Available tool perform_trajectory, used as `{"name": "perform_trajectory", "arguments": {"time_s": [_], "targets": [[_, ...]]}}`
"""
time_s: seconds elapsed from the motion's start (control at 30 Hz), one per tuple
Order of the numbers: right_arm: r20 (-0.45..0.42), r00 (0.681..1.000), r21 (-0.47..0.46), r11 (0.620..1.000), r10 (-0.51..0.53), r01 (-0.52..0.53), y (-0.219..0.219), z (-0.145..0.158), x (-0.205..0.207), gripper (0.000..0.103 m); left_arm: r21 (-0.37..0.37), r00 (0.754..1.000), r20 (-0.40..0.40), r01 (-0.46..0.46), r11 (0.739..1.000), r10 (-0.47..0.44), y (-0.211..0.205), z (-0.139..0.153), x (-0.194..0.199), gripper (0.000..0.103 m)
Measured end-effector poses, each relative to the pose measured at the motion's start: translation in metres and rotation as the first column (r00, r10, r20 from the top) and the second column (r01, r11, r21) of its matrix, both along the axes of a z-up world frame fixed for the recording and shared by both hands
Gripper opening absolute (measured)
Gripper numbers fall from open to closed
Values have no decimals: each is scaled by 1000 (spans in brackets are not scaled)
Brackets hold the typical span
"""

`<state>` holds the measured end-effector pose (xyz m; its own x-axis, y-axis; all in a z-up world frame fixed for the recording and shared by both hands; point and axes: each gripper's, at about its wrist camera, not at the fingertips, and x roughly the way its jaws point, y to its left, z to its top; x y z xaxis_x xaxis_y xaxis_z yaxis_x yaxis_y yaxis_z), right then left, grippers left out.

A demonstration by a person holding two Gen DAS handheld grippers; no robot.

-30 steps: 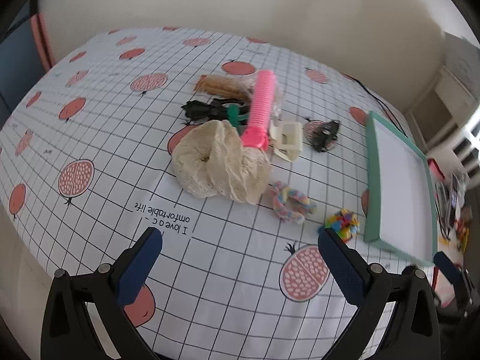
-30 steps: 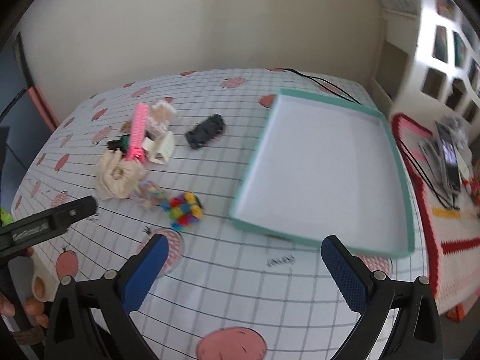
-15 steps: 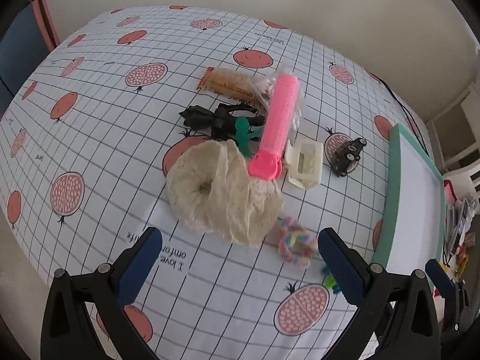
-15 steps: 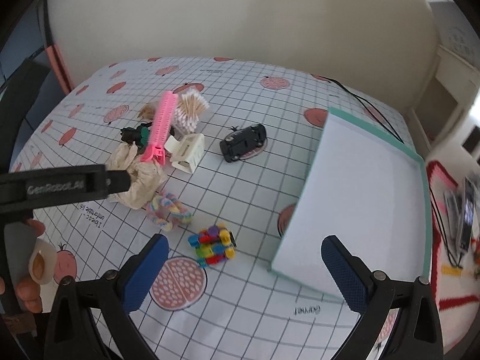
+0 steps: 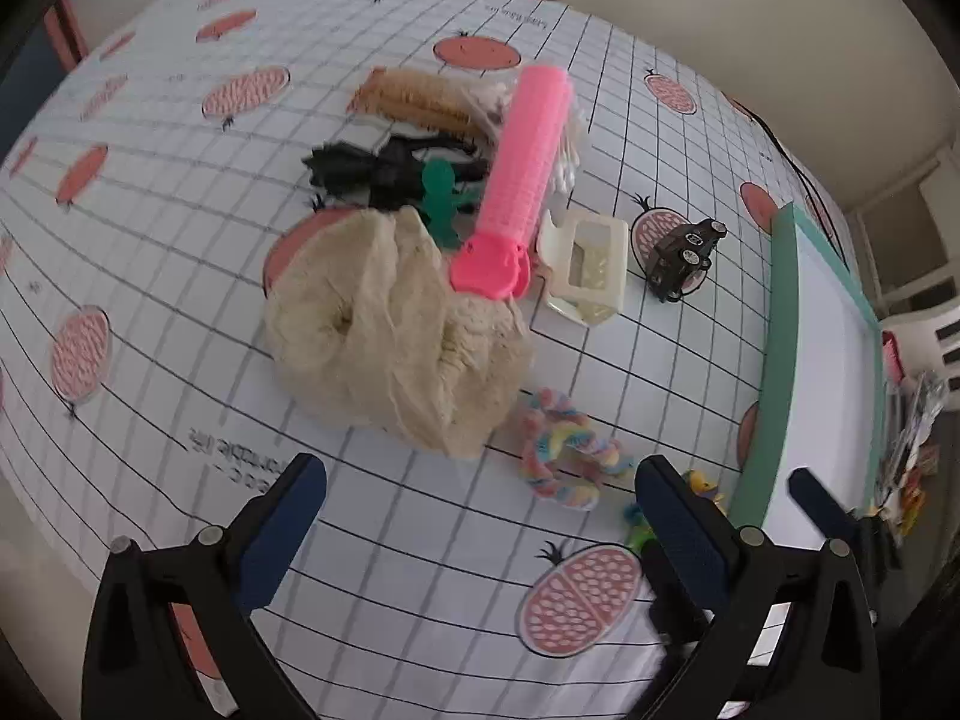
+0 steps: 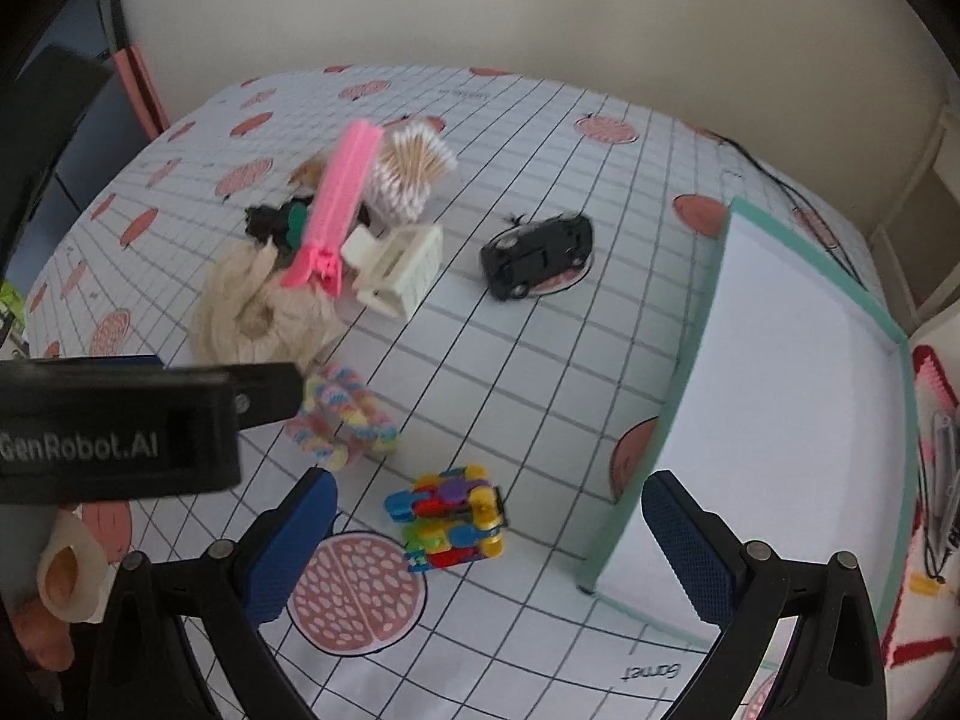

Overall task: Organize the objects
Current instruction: 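Move both tools toward the colourful block toy and fuzzy ring, then grasp the block toy with the right tool while the left tool grasps the rainbow ring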

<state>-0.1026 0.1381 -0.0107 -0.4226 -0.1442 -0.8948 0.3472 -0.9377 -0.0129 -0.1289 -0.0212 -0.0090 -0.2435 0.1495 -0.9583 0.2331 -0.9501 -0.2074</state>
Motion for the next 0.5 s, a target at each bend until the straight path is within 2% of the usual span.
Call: {"name": "perform_trajectory", "arguments": {"time_s": [0.13, 0.33, 0.4, 0.5], "targets": [[-4, 999, 22, 999, 32, -32, -8, -8, 4, 102, 9, 1000, -3, -5, 1000, 5, 5, 2, 2, 102], [21, 999, 21, 999, 29, -29, -9, -19, 4, 101, 40, 1000, 26, -6, 999, 5, 13, -5, 3, 92], [29, 999, 13, 1000, 14, -15, -6, -21, 2, 100, 42, 999, 33, 0, 999, -1, 15, -7, 4, 85], [31, 999, 3, 1000, 5, -5, -4, -22, 0, 97, 52, 999, 36, 2, 999, -4, 20, -8, 3, 84]]}}
